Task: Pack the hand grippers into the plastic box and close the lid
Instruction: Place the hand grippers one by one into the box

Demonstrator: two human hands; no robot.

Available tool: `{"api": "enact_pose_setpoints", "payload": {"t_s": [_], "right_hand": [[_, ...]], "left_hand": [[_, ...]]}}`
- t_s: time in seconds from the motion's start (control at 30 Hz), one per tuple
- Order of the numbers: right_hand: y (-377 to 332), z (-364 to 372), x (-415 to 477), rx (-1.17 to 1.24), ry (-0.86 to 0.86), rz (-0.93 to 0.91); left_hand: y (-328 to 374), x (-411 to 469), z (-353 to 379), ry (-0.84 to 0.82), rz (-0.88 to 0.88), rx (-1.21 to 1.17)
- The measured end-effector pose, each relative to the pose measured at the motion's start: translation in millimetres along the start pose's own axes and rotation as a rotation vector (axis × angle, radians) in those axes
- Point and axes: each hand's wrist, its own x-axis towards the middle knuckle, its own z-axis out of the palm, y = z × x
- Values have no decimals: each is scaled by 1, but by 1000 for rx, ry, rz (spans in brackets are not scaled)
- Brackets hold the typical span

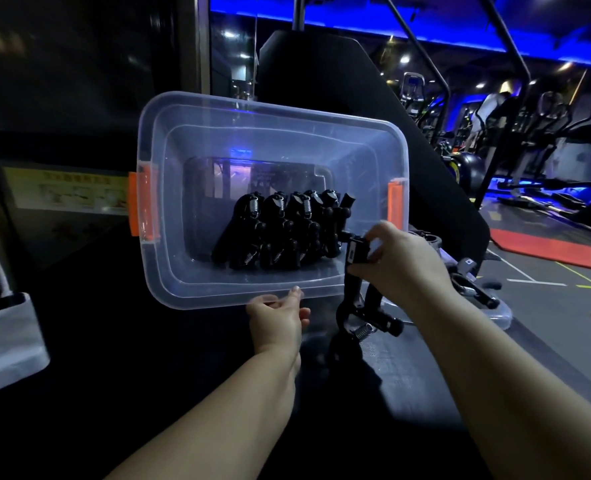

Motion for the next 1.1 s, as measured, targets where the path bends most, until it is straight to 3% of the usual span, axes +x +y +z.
{"api": "enact_pose_setpoints", "payload": {"t_s": [0.23,0.4,0.6,0.8,1.1], "right_hand": [[8,1,-1,70,-212,-124],[23,10,-1,317,-188,15],[31,21,-8,318,-217,31],[29,28,-17,203,-410,18],[-7,8,-12,472,-153,-58]], "left_hand": [[2,1,0,2,-20,4],[-1,2,-1,2,-10,15],[-3,3,0,53,-9,25],[-1,-2,1,120,-17,23],[9,-2,-3,124,-139,-89]]}}
